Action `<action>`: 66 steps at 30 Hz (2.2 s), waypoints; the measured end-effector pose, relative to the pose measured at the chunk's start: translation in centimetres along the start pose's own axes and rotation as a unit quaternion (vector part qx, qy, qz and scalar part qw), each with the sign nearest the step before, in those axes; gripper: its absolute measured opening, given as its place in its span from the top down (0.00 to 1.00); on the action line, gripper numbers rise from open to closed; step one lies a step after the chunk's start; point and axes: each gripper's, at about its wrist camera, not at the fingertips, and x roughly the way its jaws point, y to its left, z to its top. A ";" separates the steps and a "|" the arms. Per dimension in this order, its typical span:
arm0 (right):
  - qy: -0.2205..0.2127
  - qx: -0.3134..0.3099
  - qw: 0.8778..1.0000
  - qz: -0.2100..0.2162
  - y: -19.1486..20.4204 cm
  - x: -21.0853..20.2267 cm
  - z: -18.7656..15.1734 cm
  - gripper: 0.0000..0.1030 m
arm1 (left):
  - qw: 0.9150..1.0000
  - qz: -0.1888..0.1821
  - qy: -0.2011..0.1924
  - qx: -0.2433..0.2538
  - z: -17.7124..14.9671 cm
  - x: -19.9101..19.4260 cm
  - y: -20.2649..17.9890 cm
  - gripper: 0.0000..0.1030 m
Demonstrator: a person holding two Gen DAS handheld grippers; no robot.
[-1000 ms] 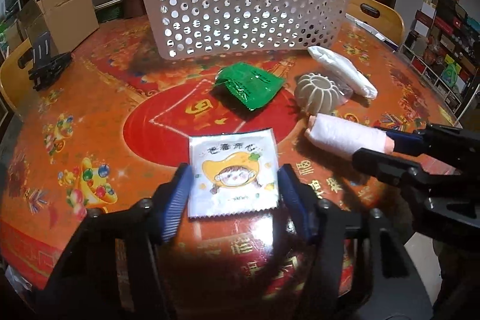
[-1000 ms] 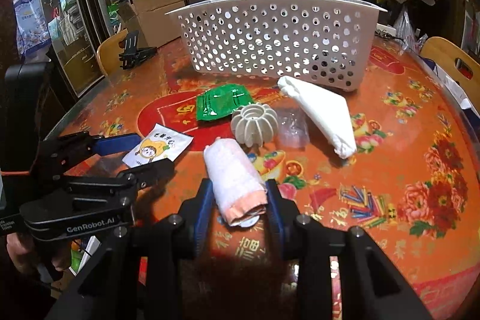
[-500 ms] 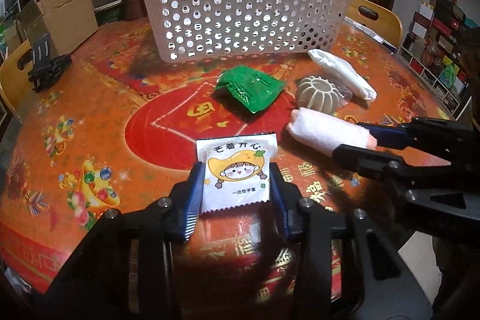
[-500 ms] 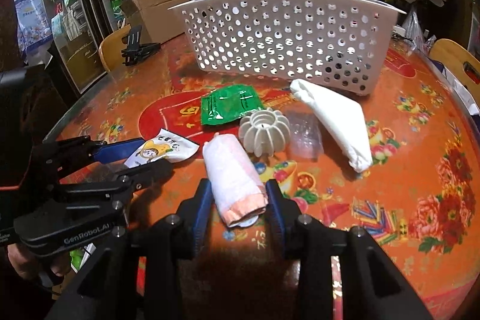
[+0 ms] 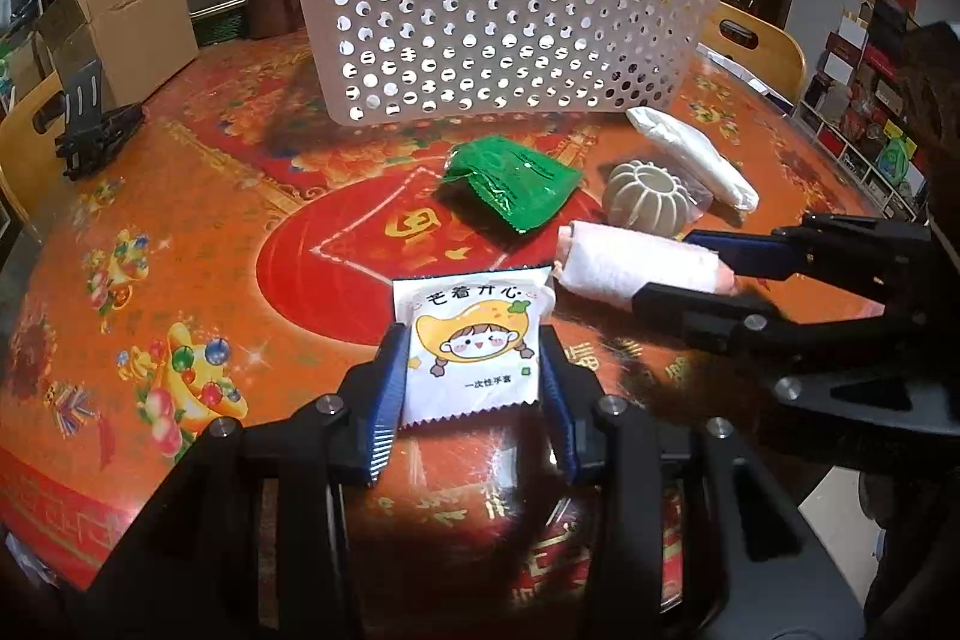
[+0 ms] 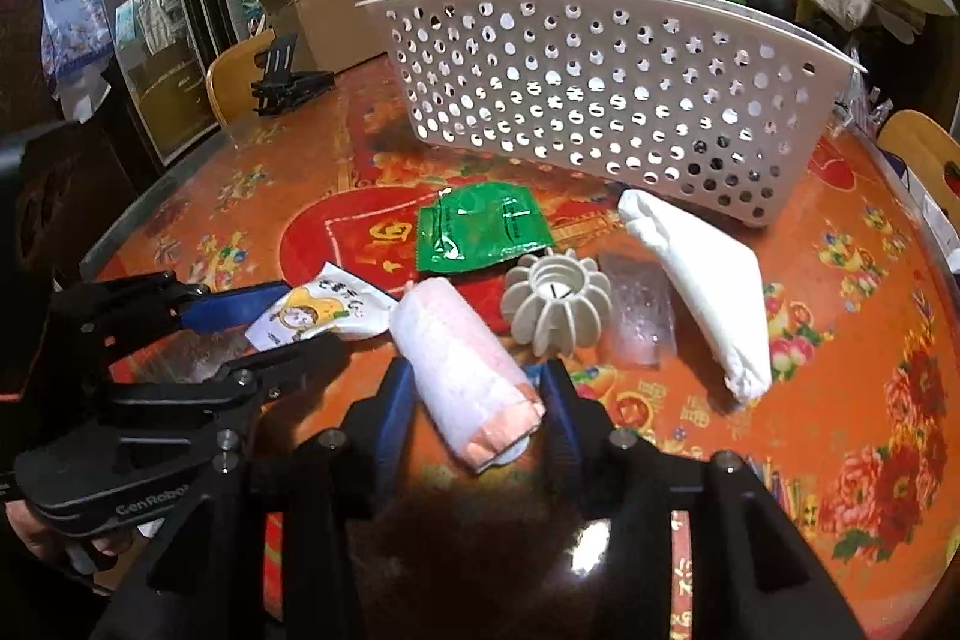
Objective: Organize soft objects
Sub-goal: 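Grasp the printed tissue packet with the left gripper while the right holds the towel, then lower the tissue packet and towel into the basket and open both grippers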
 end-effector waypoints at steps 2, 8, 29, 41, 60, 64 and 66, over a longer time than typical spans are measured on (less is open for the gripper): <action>0.005 -0.010 1.000 -0.003 0.3 0.2 0.0 0.59 | 1.000 0.001 -0.001 0.002 0.0 0.0 0.0 0.62; 0.002 -0.029 1.000 -0.006 0.8 -0.2 -0.3 0.67 | 1.000 -0.002 0.001 -0.001 0.0 0.0 0.2 0.62; -0.118 0.020 0.993 -0.018 -2.5 -9.5 1.2 0.70 | 0.998 0.007 -0.060 0.003 3.9 -5.2 -0.6 0.62; -0.157 0.033 0.986 -0.049 -6.0 -13.3 6.8 0.70 | 0.994 0.011 -0.106 0.028 11.7 -7.8 -1.9 0.62; -0.045 0.064 0.993 -0.084 -11.3 -3.0 17.7 0.70 | 0.999 0.038 0.013 -0.008 27.3 5.1 0.2 0.62; -0.010 0.069 0.993 -0.090 -12.3 -0.2 18.6 0.70 | 0.997 0.053 0.052 -0.005 28.2 8.7 0.4 0.62; 0.003 0.062 0.994 -0.094 -12.2 0.9 19.0 0.70 | 0.997 0.053 0.064 -0.009 28.2 9.9 0.7 0.62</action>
